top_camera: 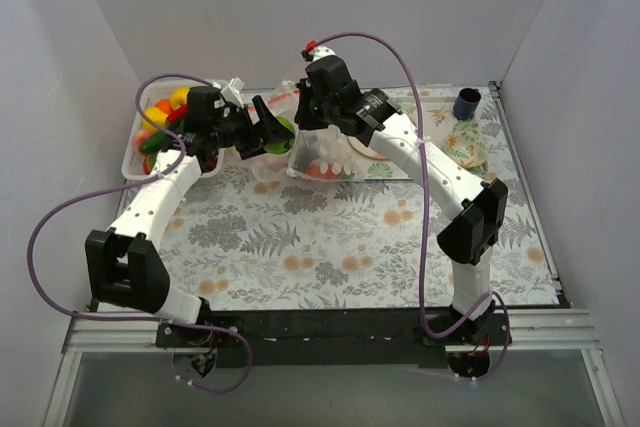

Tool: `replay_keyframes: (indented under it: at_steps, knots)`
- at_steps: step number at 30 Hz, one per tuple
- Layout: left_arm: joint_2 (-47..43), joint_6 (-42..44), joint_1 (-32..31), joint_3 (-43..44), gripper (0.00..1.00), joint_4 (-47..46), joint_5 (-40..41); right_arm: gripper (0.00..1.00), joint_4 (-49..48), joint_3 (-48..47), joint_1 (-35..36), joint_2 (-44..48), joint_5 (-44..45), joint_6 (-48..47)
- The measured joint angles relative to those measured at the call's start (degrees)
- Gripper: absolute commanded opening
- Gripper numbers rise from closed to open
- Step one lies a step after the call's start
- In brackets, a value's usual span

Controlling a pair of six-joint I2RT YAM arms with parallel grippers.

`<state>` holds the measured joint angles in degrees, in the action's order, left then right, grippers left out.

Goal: Place the food in the zip-top bag and seal the zipper
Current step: Place the fake fruit in the zipper food storage bag.

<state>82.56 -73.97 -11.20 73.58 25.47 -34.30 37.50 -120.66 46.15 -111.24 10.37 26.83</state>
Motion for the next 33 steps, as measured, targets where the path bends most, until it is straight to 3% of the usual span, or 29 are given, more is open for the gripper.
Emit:
replay_keyframes:
  at_steps: [3, 5, 10, 21, 28, 33]
  knots:
    - [2.56, -0.22, -0.96, 0.31, 0.65, -0.55, 0.87, 0.01, -0.44, 0.98, 0.79, 1.05, -0.26, 0.09]
    - [3.52, -0.22, -1.64, 0.35, 0.78, -0.76, 1.75, 0.01, -0.90, 2.47, 1.22, 2.43, -0.35, 0.24]
    - [4.15, 0.02, -3.63, 0.35, 0.97, -1.53, 3.80, 0.01, -1.33, 2.62, 1.92, 4.13, -0.46, 0.46]
    - [1.40, 0.72, -4.52, 2.82, 0.97, -0.68, 4.42, 0.01, -1.49, 5.62, 1.90, 7.43, 1.20, 0.15]
    - [-5.57, 1.11, -4.26, 7.78, 0.97, 4.33, 10.03, 0.01, -1.84, 13.79, 1.86, 12.31, 3.56, -0.22]
    - [-5.09, 1.68, 1.09, 15.04, 0.93, 5.11, 15.04, 0.01, -2.21, 21.20, 1.86, 19.02, 3.06, -0.17]
